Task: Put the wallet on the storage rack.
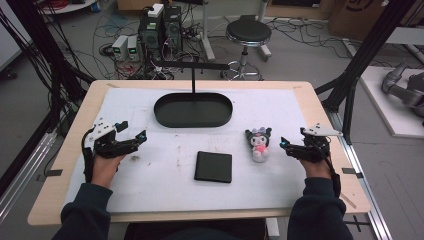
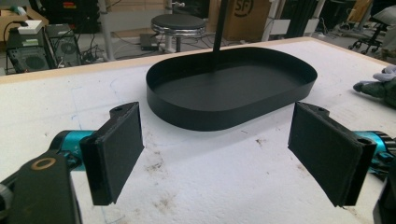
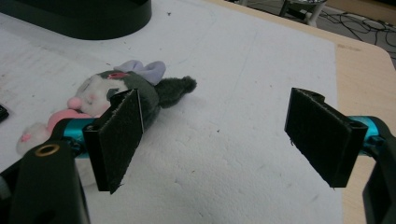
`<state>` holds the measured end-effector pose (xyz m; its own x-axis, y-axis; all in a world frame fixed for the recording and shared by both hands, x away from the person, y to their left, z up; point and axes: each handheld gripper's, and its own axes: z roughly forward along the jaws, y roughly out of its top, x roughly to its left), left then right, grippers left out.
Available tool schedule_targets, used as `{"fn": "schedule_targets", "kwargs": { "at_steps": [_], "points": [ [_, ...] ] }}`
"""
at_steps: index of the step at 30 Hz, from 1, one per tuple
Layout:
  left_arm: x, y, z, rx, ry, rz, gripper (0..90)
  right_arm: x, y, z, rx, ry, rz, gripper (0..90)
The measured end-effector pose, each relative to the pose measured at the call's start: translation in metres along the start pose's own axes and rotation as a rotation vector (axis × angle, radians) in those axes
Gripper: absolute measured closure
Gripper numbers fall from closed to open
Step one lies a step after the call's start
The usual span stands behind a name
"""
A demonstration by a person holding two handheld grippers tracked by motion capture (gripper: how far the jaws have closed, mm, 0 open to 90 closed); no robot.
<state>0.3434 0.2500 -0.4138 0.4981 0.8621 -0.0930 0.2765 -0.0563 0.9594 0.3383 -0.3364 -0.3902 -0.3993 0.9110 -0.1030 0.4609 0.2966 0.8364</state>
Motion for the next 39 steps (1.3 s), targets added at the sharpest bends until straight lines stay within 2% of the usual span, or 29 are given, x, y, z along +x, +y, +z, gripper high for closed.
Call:
{"fn": "schedule_targets", "kwargs": {
  "at_steps": [10,16,24,27,28,29,33,36,39],
  "points": [
    [0.003,-0.001,0.0,0.003,0.01,-0.015,18.2,-0.001,-0.001,0.002,0.008,-0.009,0.006,19.6],
    [0.002,0.0,-0.002,-0.003,0.006,-0.005,18.4,0.004,0.002,0.001,-0.007,-0.015,-0.008,19.7],
    [0.0,-0.001,-0.003,-0.005,-0.012,-0.014,18.4,0.014,0.004,0.003,-0.001,-0.007,-0.018,19.6],
    [0.001,-0.001,0.0,0.001,-0.01,-0.013,18.6,0.02,0.007,0.004,-0.016,0.038,-0.033,19.6],
    [0.001,-0.001,0.0,0.001,-0.01,-0.013,18.6,0.02,0.007,0.004,-0.016,0.038,-0.033,19.6],
    [0.001,-0.002,0.0,0.004,-0.009,-0.018,18.6,0.024,0.009,0.006,-0.024,0.074,-0.046,19.6],
    [0.001,-0.002,0.001,0.006,-0.01,-0.019,18.9,0.037,0.012,0.013,-0.026,0.171,-0.082,20.2],
    [0.001,-0.002,0.002,0.016,-0.01,-0.017,18.9,0.052,0.017,0.017,-0.036,0.276,-0.122,25.6],
    [0.001,-0.002,0.002,0.018,-0.011,-0.018,18.9,0.068,0.022,0.023,-0.044,0.346,-0.157,25.6]
  ]
}}
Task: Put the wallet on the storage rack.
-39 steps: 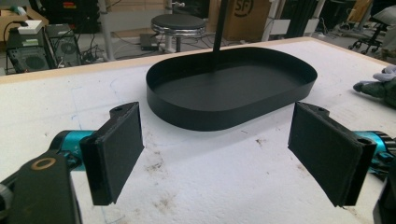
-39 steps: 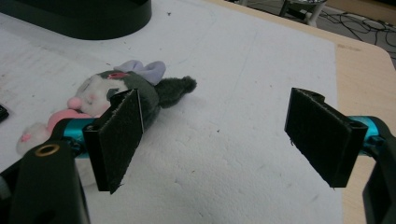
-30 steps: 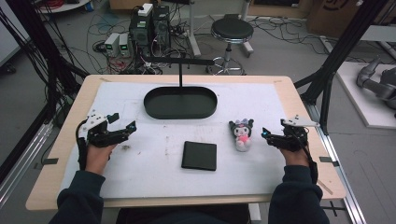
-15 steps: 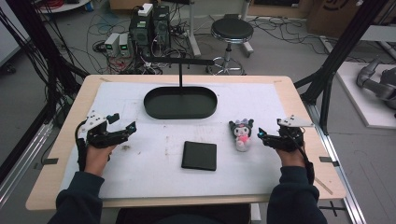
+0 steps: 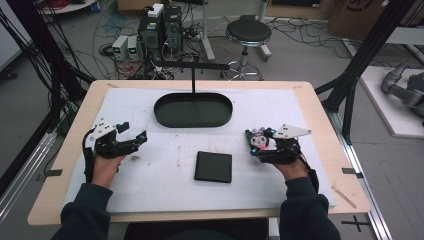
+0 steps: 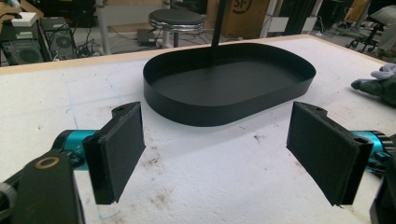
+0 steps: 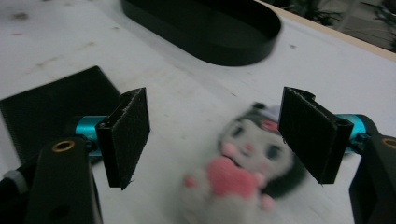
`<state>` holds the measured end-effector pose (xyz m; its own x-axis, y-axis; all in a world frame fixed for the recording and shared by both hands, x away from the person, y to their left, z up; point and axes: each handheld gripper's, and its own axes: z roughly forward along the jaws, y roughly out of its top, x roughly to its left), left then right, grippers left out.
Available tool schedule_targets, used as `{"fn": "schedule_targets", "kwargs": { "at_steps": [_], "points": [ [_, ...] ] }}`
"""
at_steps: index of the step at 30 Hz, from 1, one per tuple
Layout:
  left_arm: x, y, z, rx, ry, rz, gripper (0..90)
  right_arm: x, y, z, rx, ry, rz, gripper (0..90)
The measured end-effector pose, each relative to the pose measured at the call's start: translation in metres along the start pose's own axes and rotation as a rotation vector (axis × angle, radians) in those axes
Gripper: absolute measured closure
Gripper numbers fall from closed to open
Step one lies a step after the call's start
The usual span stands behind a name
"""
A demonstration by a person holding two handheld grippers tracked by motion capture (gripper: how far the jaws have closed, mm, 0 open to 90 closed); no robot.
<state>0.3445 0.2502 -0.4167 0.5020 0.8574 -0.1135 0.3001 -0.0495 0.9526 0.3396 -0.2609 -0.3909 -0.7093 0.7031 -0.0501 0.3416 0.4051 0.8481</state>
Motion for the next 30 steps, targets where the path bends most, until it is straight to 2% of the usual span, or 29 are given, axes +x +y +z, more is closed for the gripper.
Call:
{"fn": "schedule_targets", "kwargs": {
  "at_steps": [3,6,7,11,12,14,16,17,21,22,23,24,26,27,30],
  "points": [
    [0.0,0.0,0.0,0.003,0.001,0.003,18.9,0.01,0.005,0.014,0.021,0.057,-0.019,25.5],
    [0.0,-0.001,0.001,0.007,0.0,0.002,18.9,0.016,0.007,0.024,0.039,0.085,-0.023,25.1],
    [0.0,-0.001,0.001,0.009,-0.001,0.0,18.9,0.02,0.008,0.035,0.061,0.124,-0.015,24.6],
    [-0.002,-0.001,0.002,0.018,-0.003,0.01,19.0,0.03,0.006,0.057,0.118,0.183,-0.034,24.4],
    [-0.002,-0.001,0.002,0.018,-0.003,0.01,19.0,0.03,0.006,0.057,0.118,0.183,-0.034,24.4],
    [-0.002,-0.002,0.003,0.018,-0.001,0.012,19.0,0.038,0.004,0.07,0.173,0.213,-0.049,24.3],
    [-0.002,-0.002,0.002,0.02,-0.002,0.011,19.0,0.04,0.003,0.074,0.187,0.217,-0.058,24.3],
    [-0.002,-0.002,0.003,0.02,-0.003,0.009,19.1,0.043,0.0,0.08,0.233,0.216,-0.055,24.2],
    [-0.002,-0.002,0.002,0.024,-0.002,0.011,19.2,0.039,-0.003,0.085,0.239,0.23,-0.035,22.0],
    [-0.002,-0.002,0.002,0.025,-0.002,0.012,19.2,0.038,-0.004,0.086,0.252,0.25,-0.004,25.4],
    [-0.002,-0.002,0.002,0.024,-0.002,0.01,19.2,0.037,-0.004,0.086,0.252,0.265,-0.001,29.4],
    [-0.002,-0.002,0.002,0.025,-0.002,0.008,19.2,0.037,-0.004,0.086,0.252,0.265,-0.001,29.4],
    [-0.002,-0.002,0.003,0.026,-0.002,0.01,19.2,0.038,-0.004,0.084,0.251,0.291,-0.006,37.1],
    [-0.002,-0.003,0.003,0.026,0.0,0.009,19.2,0.038,-0.004,0.084,0.251,0.295,-0.008,37.1],
    [-0.002,-0.003,0.002,0.028,0.001,0.008,19.2,0.036,-0.005,0.085,0.261,0.307,0.028,37.5]
  ]
}}
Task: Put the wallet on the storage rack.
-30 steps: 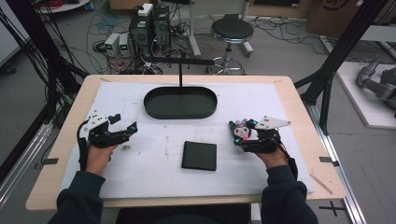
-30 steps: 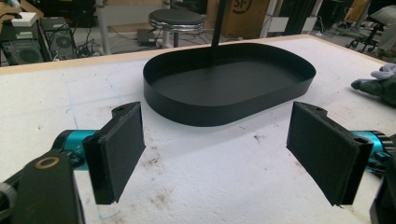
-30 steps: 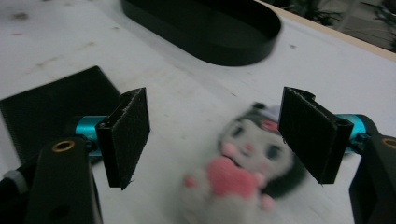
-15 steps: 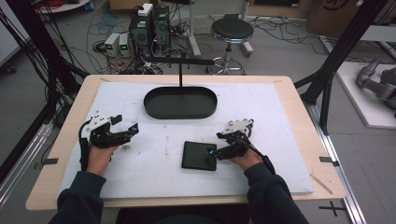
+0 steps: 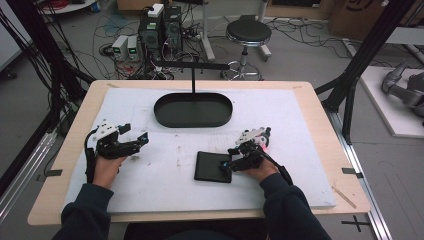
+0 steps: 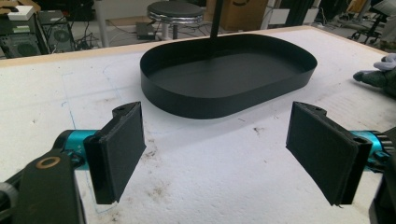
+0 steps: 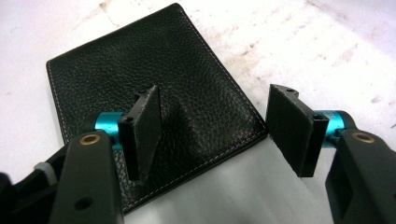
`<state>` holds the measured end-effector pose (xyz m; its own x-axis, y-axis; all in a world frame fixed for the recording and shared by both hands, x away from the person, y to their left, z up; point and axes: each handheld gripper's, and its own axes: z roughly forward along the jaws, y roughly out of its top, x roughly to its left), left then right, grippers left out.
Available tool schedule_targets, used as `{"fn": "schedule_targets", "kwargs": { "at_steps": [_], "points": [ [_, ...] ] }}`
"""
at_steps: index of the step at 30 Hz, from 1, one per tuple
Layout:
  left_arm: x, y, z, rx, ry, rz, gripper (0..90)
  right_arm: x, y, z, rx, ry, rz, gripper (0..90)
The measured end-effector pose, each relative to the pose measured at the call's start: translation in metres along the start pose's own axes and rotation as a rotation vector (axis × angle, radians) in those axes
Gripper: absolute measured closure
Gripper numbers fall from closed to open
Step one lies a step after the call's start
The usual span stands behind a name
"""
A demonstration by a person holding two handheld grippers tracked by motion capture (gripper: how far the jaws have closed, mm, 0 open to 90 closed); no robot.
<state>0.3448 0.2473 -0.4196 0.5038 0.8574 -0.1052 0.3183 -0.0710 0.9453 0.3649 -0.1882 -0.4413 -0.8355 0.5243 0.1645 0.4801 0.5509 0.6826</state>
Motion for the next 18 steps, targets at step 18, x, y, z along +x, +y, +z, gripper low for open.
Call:
{"fn": "schedule_targets", "kwargs": {
  "at_steps": [18],
  "points": [
    [0.0011,-0.0005,-0.0001,0.005,0.009,-0.002,19.4,-0.0034,-0.0008,-0.0042,0.003,-0.012,0.017,50.5]
  ]
}}
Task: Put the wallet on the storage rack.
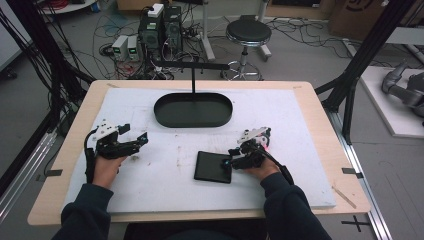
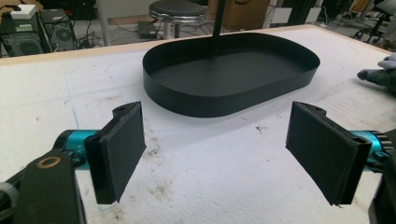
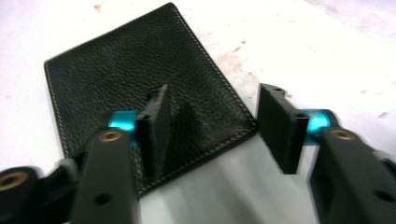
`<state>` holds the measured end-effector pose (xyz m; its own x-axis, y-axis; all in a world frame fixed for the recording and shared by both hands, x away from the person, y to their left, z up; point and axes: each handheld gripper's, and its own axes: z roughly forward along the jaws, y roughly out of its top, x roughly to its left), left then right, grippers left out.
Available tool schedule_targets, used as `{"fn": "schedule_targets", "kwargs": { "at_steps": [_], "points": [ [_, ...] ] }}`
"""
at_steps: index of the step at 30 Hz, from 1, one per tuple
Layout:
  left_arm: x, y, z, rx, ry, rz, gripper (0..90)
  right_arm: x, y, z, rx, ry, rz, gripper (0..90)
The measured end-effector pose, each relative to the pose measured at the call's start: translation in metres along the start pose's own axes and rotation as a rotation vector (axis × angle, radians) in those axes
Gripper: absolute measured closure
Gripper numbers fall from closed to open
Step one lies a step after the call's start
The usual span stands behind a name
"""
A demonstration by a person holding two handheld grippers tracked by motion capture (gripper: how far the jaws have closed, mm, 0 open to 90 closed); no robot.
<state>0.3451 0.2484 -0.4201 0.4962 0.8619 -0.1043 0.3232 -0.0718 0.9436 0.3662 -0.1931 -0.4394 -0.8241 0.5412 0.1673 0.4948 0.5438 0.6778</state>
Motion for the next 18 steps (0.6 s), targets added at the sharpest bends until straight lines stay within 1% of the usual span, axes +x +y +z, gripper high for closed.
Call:
{"fn": "schedule_targets", "kwargs": {
  "at_steps": [1,3,4,5,6,7,8,9,11,12,14,15,16,18],
  "points": [
    [0.0,0.0,0.0,0.0,0.001,0.0,19.4,0.0,0.0,0.0,0.002,0.004,0.004,52.2],
    [0.0,0.0,0.0,0.002,-0.001,-0.001,19.4,-0.001,0.0,-0.002,0.001,-0.002,0.002,57.5],
    [0.0,0.0,0.0,0.002,0.0,0.0,19.4,-0.001,-0.001,-0.003,0.002,-0.003,0.006,62.1],
    [0.0,0.0,0.0,0.003,0.0,0.0,19.4,-0.003,-0.001,-0.006,-0.004,-0.019,0.004,74.7],
    [0.0,0.0,0.0,0.002,0.001,0.0,19.4,-0.003,-0.001,-0.006,-0.004,-0.019,0.004,74.7],
    [0.0,0.0,0.0,0.001,0.001,0.001,19.5,-0.003,-0.002,-0.007,-0.002,-0.02,0.009,78.2],
    [0.0,0.0,0.0,0.0,0.003,0.001,19.5,-0.004,-0.002,-0.008,0.0,-0.013,0.008,80.0],
    [0.0,0.0,0.0,0.001,0.004,0.001,19.5,-0.004,-0.003,-0.009,-0.001,-0.015,0.0,81.5],
    [0.0,0.0,0.0,0.002,0.002,0.0,19.5,-0.004,-0.003,-0.01,-0.003,-0.016,-0.001,83.9],
    [0.0,0.0,0.0,0.002,0.003,0.002,19.5,-0.004,-0.003,-0.012,-0.016,-0.008,0.013,85.3],
    [0.0,0.0,0.0,0.002,0.004,0.003,19.4,-0.005,-0.003,-0.013,-0.026,0.0,0.018,86.0],
    [0.0,0.0,0.0,0.002,0.004,0.003,19.4,-0.006,-0.002,-0.015,-0.045,0.004,0.012,86.7],
    [0.0,0.0,0.0,0.003,0.006,0.002,19.5,-0.006,-0.002,-0.02,-0.076,0.008,0.025,88.5],
    [0.0,0.0,0.0,0.005,0.006,0.002,19.5,-0.006,-0.001,-0.027,-0.119,-0.023,0.014,90.0]
  ]
}}
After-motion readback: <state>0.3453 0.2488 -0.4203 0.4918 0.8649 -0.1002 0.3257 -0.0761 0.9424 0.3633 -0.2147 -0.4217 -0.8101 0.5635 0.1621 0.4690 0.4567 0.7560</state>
